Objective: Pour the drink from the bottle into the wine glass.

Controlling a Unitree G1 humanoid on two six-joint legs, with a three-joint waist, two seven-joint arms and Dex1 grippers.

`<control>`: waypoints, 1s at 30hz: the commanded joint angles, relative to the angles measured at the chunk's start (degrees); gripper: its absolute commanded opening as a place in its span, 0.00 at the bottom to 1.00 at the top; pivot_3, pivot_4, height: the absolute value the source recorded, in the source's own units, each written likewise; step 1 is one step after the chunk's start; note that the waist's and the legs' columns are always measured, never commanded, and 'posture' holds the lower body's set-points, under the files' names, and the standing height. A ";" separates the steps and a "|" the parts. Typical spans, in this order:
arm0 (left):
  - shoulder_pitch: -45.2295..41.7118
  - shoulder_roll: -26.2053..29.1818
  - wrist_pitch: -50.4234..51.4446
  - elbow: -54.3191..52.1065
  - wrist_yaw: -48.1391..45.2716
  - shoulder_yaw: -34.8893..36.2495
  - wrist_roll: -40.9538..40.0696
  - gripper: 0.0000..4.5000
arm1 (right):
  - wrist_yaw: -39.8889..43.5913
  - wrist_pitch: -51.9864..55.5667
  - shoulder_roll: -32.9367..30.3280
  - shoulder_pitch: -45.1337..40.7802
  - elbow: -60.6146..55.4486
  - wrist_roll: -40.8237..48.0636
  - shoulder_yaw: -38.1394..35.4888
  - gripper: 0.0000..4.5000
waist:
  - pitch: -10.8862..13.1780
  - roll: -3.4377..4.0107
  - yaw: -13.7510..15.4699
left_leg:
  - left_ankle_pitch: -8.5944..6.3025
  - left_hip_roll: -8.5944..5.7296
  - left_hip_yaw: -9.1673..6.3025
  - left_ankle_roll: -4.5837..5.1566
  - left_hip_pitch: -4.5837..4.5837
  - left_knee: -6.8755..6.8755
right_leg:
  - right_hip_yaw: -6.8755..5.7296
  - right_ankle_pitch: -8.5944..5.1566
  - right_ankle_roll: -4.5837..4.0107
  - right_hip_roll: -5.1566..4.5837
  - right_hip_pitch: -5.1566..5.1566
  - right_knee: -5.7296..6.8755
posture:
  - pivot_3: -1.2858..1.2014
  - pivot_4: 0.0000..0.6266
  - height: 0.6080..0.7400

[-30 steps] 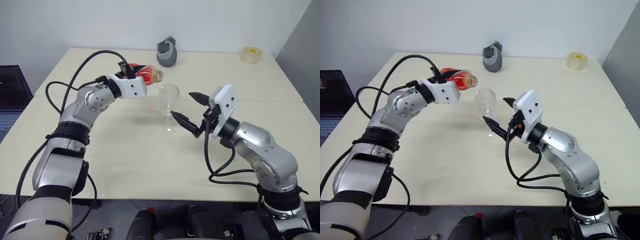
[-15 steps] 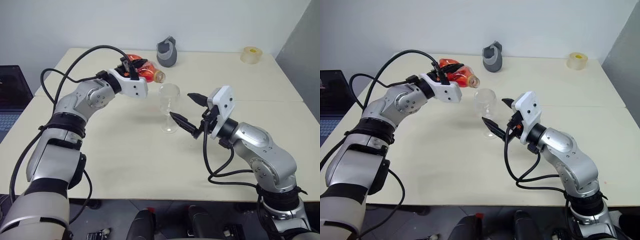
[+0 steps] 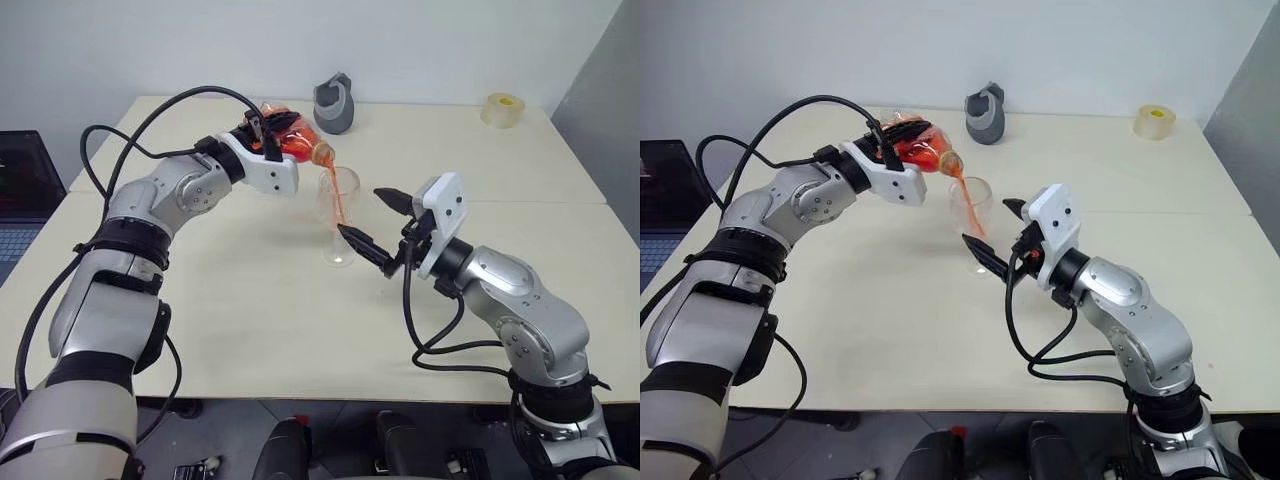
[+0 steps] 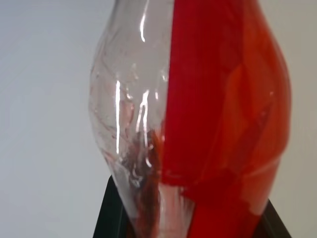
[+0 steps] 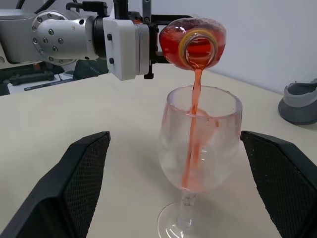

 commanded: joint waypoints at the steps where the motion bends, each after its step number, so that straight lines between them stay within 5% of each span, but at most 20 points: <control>1: -2.75 1.05 -0.41 -0.45 1.70 0.13 0.05 0.20 | -0.24 -0.30 0.31 0.16 -2.68 0.15 0.01 1.00 | 0.00 0.00 0.00 | 0.00 0.00 0.00 0.00 0.00 0.00 | 0.00 0.00 0.00 0.00 0.00 0.00 | 0.52 0.24 1.00; 30: -4.53 1.96 -0.88 1.25 5.12 -1.84 2.97 0.20 | -0.59 -0.67 0.53 0.89 -2.75 -0.36 0.47 1.00 | 0.00 0.00 0.00 | 0.00 0.01 0.30 0.00 0.01 0.01 | 0.01 0.00 0.00 0.00 -0.01 0.03 | 0.52 0.24 1.00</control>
